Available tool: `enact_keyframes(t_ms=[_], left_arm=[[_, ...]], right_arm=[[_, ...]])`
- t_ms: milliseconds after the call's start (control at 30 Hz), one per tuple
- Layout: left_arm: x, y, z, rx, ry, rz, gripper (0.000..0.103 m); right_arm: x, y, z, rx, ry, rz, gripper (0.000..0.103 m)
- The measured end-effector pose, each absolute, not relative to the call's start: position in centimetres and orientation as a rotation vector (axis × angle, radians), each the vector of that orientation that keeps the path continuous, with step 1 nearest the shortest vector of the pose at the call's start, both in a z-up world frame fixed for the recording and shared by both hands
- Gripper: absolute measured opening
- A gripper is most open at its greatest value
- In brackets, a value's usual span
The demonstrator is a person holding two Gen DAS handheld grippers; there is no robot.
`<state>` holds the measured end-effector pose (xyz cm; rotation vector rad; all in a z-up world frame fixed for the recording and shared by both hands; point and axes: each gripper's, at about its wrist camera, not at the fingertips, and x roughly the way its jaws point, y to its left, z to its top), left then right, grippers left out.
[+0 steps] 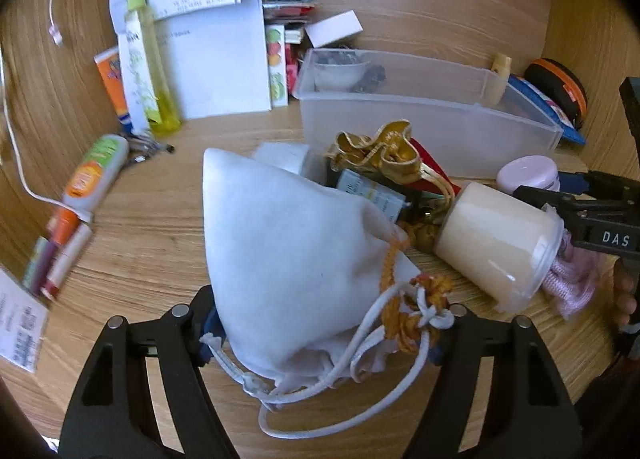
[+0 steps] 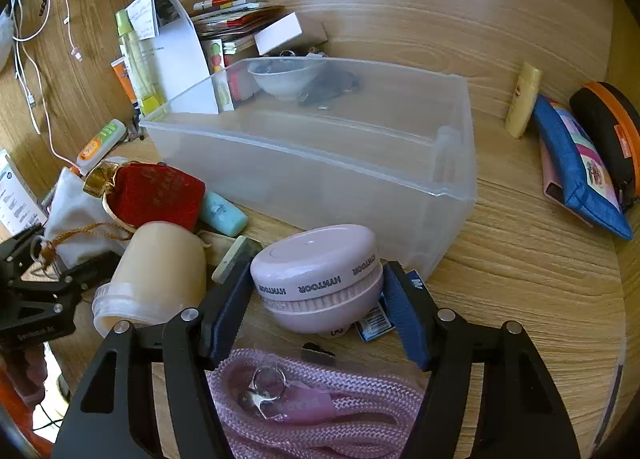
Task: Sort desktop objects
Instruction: 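Grasp the white drawstring pouch with the left tool while the right grasps the pink compact, then carry both items over the clear box and open both tools to drop them in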
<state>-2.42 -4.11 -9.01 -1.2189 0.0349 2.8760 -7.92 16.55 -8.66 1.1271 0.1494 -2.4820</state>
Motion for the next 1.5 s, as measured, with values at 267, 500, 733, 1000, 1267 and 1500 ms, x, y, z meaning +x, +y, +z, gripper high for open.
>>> enact_keyframes(t_ms=[267, 500, 733, 1000, 1267, 1500], left_arm=[[-1.1, -5.4, -7.9, -1.211, 0.240, 2.971, 0.074], [-0.4, -5.4, -5.8, -1.103, 0.217, 3.051, 0.074], [-0.9, -4.2, -3.8, -0.988, 0.235, 3.072, 0.074], [-2.7, -2.7, -2.2, -0.878, 0.237, 3.043, 0.074], [-6.3, -1.3, -2.1, -0.885, 0.192, 2.910, 0.074], [-8.9, 0.6, -2.6, -0.908, 0.195, 2.825, 0.074]], right_arm=[[-7.2, 17.7, -7.7, 1.087, 0.091, -2.499, 0.063], [-6.6, 18.8, -6.3, 1.038, 0.045, -2.515, 0.063], [-6.2, 19.0, -4.4, 0.967, 0.041, -2.542, 0.063], [-6.8, 19.6, -2.8, 0.919, 0.011, -2.573, 0.063], [-8.4, 19.9, -1.8, 0.901, 0.005, -2.595, 0.063], [-10.1, 19.4, -1.7, 0.914, 0.031, -2.591, 0.063]])
